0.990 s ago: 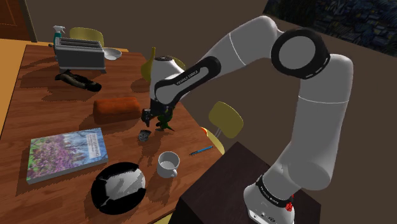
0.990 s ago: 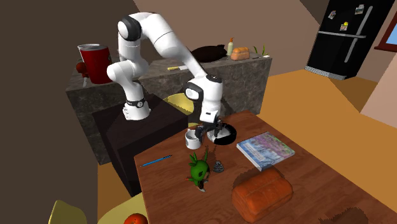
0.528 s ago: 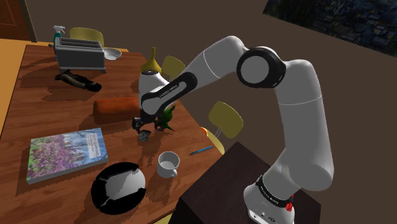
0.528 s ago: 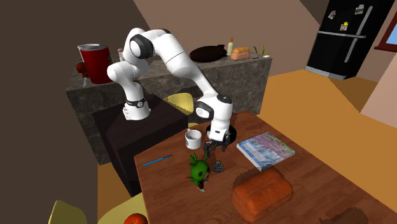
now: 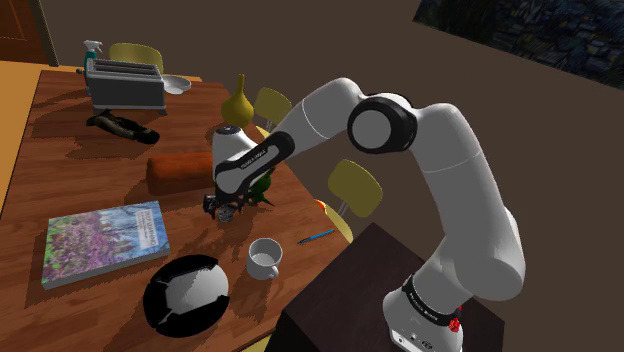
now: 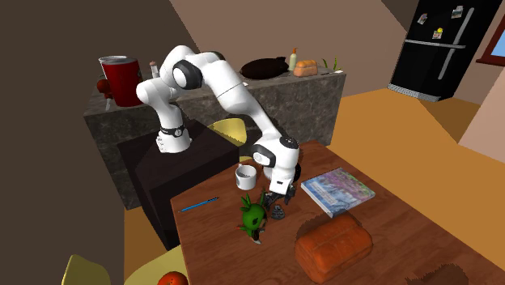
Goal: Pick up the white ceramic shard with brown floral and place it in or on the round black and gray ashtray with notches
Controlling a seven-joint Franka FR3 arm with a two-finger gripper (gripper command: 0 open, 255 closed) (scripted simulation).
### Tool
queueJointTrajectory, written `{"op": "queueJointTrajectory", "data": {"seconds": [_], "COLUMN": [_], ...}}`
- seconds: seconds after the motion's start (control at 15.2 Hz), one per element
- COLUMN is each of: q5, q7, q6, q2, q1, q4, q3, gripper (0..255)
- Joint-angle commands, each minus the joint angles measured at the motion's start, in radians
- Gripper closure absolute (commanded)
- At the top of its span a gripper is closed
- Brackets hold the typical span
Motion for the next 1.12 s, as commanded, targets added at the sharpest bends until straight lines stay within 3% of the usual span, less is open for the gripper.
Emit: {"op": "queueJointTrajectory", "data": {"seconds": [0.0,0.59,0.66,1.06], "q5": [-0.002,-0.002,-0.002,-0.002], "q7": [0.001,0.002,0.002,0.003], "q6": [0.011,0.015,0.015,0.013], "q2": [0.025,0.032,0.032,0.032], "q1": [0.002,0.003,0.003,0.004], "q4": [0.014,0.017,0.017,0.020], "q3": [-0.002,-0.003,-0.003,-0.003], "gripper": [0,0,255,255]}}
